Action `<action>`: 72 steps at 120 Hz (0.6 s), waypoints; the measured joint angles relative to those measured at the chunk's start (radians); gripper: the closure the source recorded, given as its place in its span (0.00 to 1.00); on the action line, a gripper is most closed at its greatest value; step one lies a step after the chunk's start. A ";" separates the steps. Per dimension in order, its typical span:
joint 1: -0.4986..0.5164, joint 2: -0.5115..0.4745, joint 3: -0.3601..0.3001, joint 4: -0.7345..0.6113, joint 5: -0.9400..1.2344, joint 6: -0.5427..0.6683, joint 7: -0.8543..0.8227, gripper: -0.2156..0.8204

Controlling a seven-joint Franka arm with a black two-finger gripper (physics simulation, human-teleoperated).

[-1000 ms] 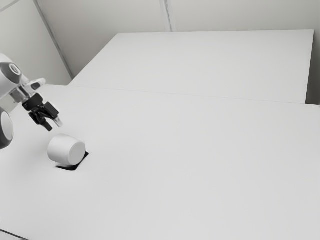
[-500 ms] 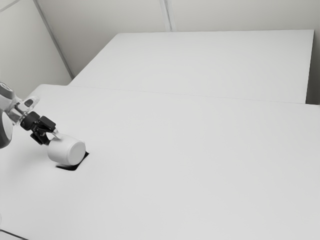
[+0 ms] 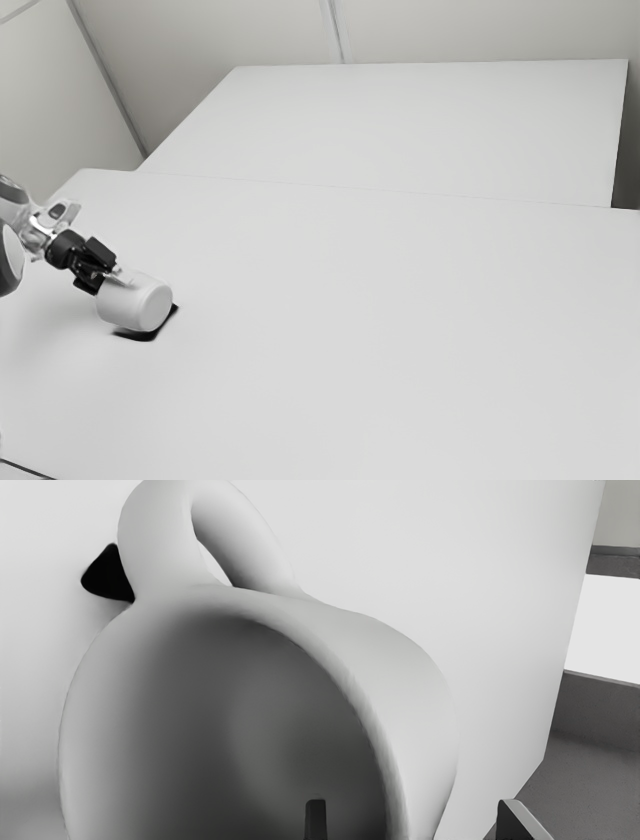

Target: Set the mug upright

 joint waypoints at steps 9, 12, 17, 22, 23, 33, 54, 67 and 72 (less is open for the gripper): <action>0.000 0.000 0.003 -0.008 -0.006 -0.007 -0.001 0.70; 0.000 0.000 0.003 -0.009 -0.008 -0.008 -0.002 0.73; 0.000 0.000 0.002 -0.015 -0.013 -0.010 -0.002 0.78; 0.000 -0.001 0.002 -0.018 -0.019 -0.012 -0.003 0.81; 0.000 -0.001 0.002 -0.019 -0.020 -0.012 -0.003 0.82; 0.000 -0.002 0.002 -0.021 -0.035 -0.020 -0.003 0.87; 0.000 -0.013 0.002 -0.024 -0.054 -0.036 -0.002 0.92; -0.003 -0.028 -0.001 -0.029 -0.057 -0.033 -0.008 0.94; -0.010 -0.041 -0.004 -0.032 -0.057 -0.025 -0.016 0.95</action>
